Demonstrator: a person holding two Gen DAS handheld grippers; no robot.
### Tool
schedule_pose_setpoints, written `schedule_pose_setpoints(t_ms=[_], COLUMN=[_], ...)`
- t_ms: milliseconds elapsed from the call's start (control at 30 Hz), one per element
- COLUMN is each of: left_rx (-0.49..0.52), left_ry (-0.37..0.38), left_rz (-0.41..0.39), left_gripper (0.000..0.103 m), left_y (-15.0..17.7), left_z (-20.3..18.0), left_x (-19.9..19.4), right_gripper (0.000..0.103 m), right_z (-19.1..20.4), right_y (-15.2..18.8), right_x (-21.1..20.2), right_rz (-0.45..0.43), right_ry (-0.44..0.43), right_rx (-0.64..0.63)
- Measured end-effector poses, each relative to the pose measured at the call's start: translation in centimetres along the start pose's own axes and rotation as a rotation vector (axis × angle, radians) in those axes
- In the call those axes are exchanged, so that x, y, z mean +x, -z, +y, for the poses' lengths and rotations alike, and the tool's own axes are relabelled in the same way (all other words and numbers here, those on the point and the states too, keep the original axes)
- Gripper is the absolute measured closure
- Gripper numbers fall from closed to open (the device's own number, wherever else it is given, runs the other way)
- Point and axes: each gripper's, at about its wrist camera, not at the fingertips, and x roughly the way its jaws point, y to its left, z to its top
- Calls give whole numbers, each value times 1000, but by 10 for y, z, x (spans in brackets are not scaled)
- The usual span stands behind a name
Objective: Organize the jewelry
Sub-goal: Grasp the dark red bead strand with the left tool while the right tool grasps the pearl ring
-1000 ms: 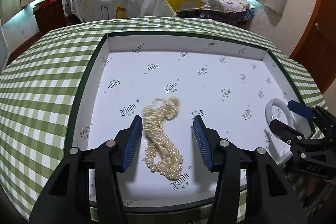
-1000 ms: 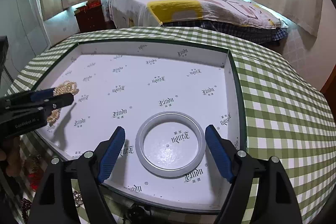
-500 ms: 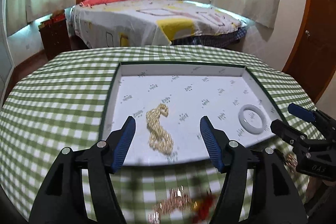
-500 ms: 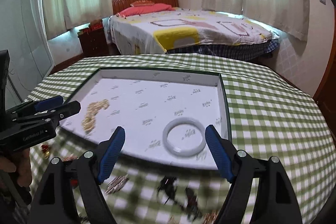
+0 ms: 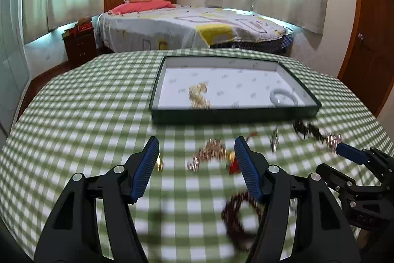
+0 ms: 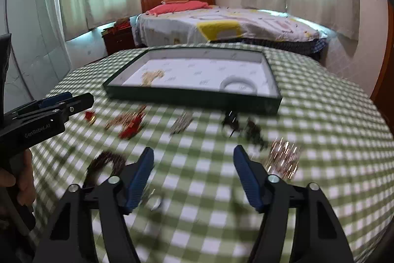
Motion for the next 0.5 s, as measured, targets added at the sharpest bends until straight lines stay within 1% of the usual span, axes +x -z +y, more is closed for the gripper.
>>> schedule_pose_setpoints(t_ms=[100, 233, 400, 467, 500], left_rx=[-13, -29, -26, -32, -32], left_ry=[-9, -14, -16, -12, -11], left_rz=[14, 33, 50, 53, 52], left_gripper=[41, 41, 41, 41, 41], left_y=[16, 31, 42, 43, 43], left_z=[4, 8, 10, 11, 11], left_x=[-9, -13, -15, -15, -15], right_gripper=[46, 48, 48, 50, 53], right_z=[8, 21, 32, 34, 35], right_y=[12, 24, 26, 27, 27], right_x=[2, 6, 9, 12, 13], right_rz=[20, 41, 54, 66, 72], right_ry=[-29, -63, -69, -67, -67], right_rx=[-18, -48, -80, -86, -88])
